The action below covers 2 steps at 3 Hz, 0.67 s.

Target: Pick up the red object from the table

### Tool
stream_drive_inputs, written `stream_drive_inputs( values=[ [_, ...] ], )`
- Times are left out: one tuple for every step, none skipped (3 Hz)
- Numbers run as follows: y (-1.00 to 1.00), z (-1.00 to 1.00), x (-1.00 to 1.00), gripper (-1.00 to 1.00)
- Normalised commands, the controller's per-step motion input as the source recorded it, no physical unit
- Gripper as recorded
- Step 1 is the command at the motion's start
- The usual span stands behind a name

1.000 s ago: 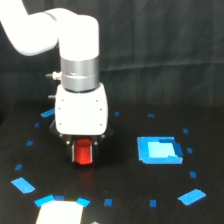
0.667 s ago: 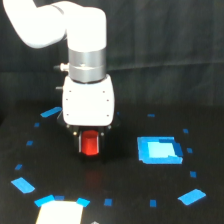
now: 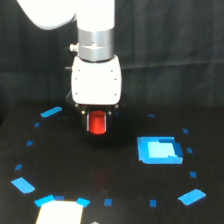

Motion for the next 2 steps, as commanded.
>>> stream_drive_inputs(
  values=[
    [0.79,1.00,0.52,-0.87],
    [0.64,0.99,0.02,-1.00]
  ],
)
